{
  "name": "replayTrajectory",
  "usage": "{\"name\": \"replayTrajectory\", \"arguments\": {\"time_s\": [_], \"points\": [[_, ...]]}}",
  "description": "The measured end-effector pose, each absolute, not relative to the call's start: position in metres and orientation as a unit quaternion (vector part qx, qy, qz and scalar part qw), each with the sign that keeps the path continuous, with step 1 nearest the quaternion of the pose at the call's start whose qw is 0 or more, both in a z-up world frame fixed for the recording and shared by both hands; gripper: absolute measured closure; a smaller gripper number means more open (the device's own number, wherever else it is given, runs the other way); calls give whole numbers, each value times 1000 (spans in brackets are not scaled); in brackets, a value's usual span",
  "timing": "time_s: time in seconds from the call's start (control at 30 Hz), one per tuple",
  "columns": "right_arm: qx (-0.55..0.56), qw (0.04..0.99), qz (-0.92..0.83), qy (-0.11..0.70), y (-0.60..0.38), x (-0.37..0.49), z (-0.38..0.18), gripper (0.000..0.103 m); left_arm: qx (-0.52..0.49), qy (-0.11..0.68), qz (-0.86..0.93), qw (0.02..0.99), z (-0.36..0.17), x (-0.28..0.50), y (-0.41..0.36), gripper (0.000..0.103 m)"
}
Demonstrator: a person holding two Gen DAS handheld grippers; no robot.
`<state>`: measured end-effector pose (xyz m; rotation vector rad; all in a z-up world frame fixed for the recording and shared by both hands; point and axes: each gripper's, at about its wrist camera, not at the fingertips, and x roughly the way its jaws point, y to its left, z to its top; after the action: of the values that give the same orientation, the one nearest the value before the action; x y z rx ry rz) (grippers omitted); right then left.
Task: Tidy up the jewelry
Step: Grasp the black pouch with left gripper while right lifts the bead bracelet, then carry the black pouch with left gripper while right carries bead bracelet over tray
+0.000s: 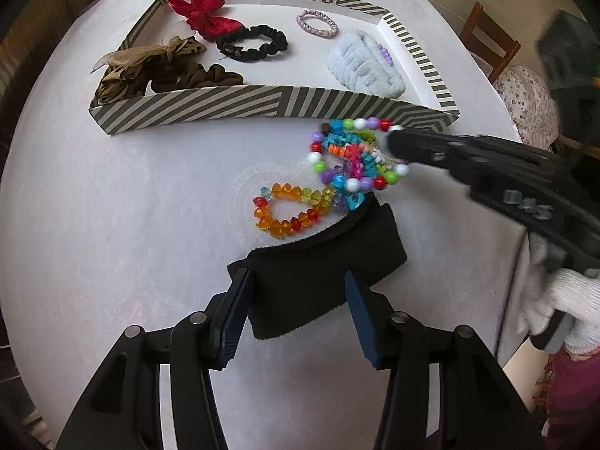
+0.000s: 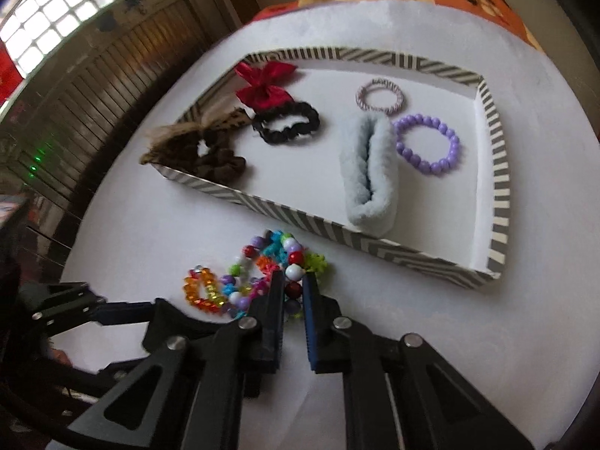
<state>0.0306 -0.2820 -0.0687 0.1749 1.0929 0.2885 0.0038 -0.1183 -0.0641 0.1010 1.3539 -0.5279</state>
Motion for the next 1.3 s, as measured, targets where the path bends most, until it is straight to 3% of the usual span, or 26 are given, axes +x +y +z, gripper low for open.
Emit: {"name": "replayTrajectory", "arguments": {"time_s": [0.4,0.83,0.87,0.97,1.3], "points": [[124,879,125,443,-322,-12,3,94,52,593,-255,762,-49,5,-118,71],[145,879,104,442,-350,-35,9,93,126,581,-274,756,-71,9,-146,65],[144,879,104,442,-350,-36,9,93,130,579,-275,756,-71,7,-147,66],[145,880,105,440,-349,-37,10,93,139,571,-269,763,-68,4,-146,103],[140,885,113,430,-344,-40,21,93,86,554,-268,783,-30,-11,-136,103]]}}
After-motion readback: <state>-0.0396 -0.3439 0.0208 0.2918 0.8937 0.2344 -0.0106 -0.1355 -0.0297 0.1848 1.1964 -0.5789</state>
